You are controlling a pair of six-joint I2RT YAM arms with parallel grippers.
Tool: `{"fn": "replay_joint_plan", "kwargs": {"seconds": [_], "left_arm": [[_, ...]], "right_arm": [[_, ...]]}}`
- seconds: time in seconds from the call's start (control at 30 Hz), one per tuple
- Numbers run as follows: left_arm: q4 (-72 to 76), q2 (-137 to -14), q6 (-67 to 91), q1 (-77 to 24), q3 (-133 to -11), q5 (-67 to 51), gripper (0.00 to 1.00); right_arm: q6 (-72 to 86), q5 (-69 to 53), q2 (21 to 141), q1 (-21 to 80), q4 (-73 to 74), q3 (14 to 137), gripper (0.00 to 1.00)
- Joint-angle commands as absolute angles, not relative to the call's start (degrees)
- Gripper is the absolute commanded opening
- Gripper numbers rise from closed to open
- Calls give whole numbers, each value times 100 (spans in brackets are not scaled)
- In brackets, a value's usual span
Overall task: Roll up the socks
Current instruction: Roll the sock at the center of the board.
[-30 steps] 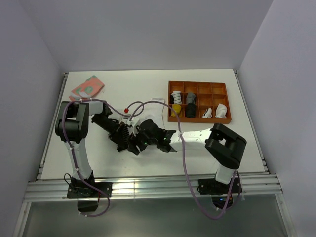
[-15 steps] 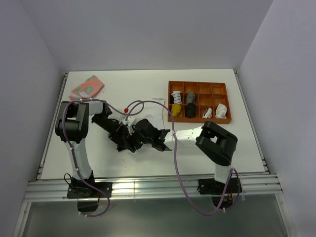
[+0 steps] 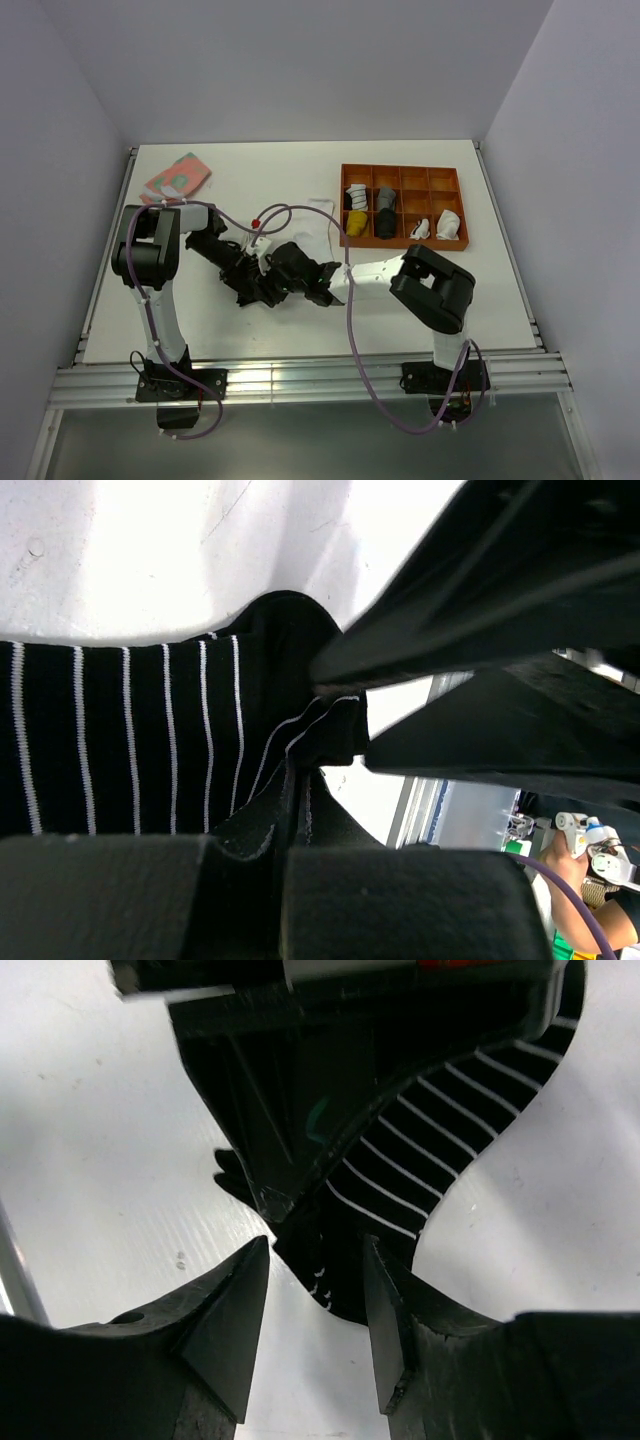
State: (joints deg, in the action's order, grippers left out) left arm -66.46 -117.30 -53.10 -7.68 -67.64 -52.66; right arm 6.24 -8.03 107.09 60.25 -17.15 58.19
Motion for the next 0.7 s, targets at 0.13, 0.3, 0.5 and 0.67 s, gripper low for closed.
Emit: {"fn": "replay_joint_plan", "kwargs": {"seconds": [0.13, 0.3, 0.5, 0.67], "left_arm": [[-6697, -11786, -5370, -765, -6899, -5423, 0], [-6724, -11804, -5379, -765, -6891, -5432, 0], [-6452, -11663, -5177, -765, -6777, -5344, 5], [-6153, -11444, -4932, -756, -6654, -5388, 18]], "right_arm": [[483, -765, 10986, 6021, -1758, 6047, 48], [554, -800, 11083, 5994, -1819, 6082, 47], [764, -932, 11144, 5924, -1741, 6108, 33], [975, -879, 11083, 5906, -1355, 6073, 10]]}}
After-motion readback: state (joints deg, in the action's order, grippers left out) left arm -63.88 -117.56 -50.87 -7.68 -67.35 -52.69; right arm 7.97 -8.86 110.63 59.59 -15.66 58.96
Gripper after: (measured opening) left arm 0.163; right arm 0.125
